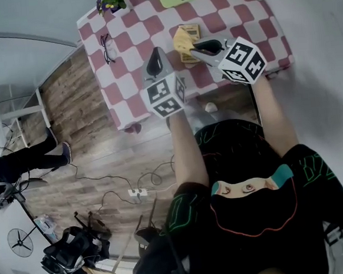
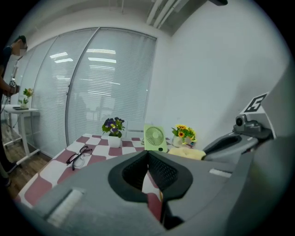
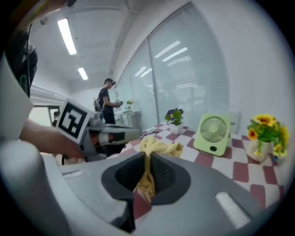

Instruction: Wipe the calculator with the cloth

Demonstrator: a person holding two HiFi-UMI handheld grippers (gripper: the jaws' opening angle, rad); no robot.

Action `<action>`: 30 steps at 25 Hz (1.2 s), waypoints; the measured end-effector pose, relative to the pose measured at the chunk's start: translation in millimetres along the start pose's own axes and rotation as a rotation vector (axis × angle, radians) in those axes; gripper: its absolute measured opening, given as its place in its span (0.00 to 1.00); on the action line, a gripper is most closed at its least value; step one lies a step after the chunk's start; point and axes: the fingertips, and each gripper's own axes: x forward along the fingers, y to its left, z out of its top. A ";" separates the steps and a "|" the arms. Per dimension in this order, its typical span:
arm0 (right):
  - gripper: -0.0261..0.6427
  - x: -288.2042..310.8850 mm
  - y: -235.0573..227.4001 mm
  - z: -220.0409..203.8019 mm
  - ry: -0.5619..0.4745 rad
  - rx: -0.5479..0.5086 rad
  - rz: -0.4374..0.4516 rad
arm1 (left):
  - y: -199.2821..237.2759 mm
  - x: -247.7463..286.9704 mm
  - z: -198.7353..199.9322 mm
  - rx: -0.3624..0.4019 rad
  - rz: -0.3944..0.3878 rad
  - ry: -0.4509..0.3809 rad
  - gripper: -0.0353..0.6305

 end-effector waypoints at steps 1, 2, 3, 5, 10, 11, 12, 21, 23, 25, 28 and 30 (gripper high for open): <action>0.09 -8.4 -12.8 10.4 -0.054 0.045 -0.050 | -3.7 1.1 7.0 0.013 -0.010 -0.011 0.07; 0.09 -17.9 -24.9 18.5 -0.101 0.084 -0.102 | -7.6 1.8 13.7 0.024 -0.019 -0.022 0.07; 0.09 -27.7 -36.2 23.9 -0.137 0.117 -0.155 | -11.4 2.2 20.2 0.035 -0.027 -0.033 0.07; 0.09 -45.4 -57.5 27.6 -0.180 0.176 -0.266 | -17.9 2.4 31.7 0.057 -0.041 -0.053 0.07; 0.09 -85.2 -92.4 34.9 -0.277 0.282 -0.433 | -37.3 2.9 66.1 0.121 -0.085 -0.108 0.07; 0.09 -92.8 -97.2 38.9 -0.297 0.284 -0.456 | -39.6 3.4 73.5 0.136 -0.090 -0.120 0.07; 0.09 -100.3 -101.4 43.3 -0.315 0.282 -0.479 | -41.7 3.8 80.5 0.147 -0.094 -0.132 0.07; 0.10 -168.1 -129.8 97.1 -0.474 0.172 -0.688 | -55.6 4.2 152.2 0.188 -0.125 -0.277 0.07; 0.10 -178.9 -133.1 106.8 -0.495 0.145 -0.719 | -57.4 3.4 166.2 0.189 -0.133 -0.306 0.07; 0.09 -187.3 -135.4 115.7 -0.508 0.125 -0.740 | -58.9 2.8 177.1 0.194 -0.137 -0.330 0.07; 0.09 -195.8 -136.2 129.0 -0.523 0.093 -0.752 | -58.7 4.9 185.6 0.202 -0.135 -0.351 0.07; 0.09 -198.2 -136.5 135.6 -0.529 0.065 -0.755 | -57.7 6.4 188.9 0.203 -0.132 -0.364 0.07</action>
